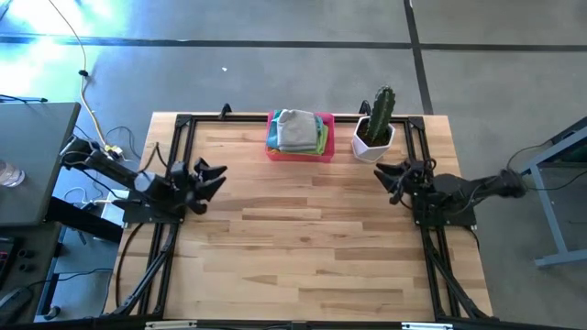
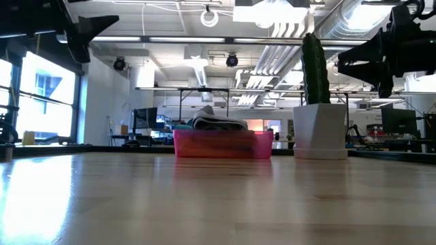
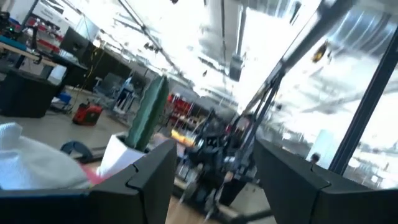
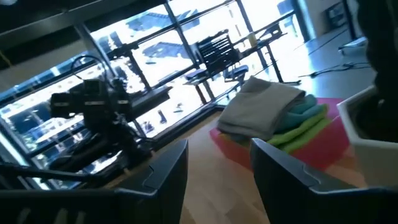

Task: Fold microfiber towels
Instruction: Return to Home Position

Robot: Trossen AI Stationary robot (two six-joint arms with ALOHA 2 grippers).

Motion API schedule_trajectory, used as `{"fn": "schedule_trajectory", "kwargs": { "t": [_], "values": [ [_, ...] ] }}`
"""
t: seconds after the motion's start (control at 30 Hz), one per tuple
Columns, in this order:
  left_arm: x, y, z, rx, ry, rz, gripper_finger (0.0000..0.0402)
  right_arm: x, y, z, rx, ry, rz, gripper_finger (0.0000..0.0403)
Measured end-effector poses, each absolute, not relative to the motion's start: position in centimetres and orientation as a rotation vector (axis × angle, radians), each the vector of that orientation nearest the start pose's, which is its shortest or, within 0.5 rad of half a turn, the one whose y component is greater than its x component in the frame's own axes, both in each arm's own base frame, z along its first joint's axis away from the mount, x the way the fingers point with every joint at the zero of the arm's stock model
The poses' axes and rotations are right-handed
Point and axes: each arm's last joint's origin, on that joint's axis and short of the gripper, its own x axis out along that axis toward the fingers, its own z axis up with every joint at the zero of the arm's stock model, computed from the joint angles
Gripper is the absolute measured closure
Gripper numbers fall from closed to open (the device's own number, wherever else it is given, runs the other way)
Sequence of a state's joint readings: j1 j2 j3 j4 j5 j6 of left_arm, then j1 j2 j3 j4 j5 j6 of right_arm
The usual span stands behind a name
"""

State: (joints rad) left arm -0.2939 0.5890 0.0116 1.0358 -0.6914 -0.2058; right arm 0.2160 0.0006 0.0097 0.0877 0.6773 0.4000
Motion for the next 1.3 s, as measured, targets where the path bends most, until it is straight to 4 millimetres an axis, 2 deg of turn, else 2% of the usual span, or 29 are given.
{"fn": "schedule_trajectory", "kwargs": {
  "t": [0.27, 0.73, 1.3],
  "values": [
    [10.4, -0.3, 22.0, -0.465, -0.602, 0.409, 0.0195, 9.1, -1.3, 17.4, 0.421, -0.211, -0.595, 0.0238],
    [7.6, 2.9, 23.4, -0.408, -0.872, 0.706, 0.0195, 8.1, -4.3, 17.4, 0.386, -0.286, -0.938, 0.0238],
    [4.6, 4.1, 24.1, -0.304, -1.089, 0.930, 0.0195, 6.3, -6.7, 17.3, 0.344, -0.347, -1.260, 0.0238]
  ]
}}
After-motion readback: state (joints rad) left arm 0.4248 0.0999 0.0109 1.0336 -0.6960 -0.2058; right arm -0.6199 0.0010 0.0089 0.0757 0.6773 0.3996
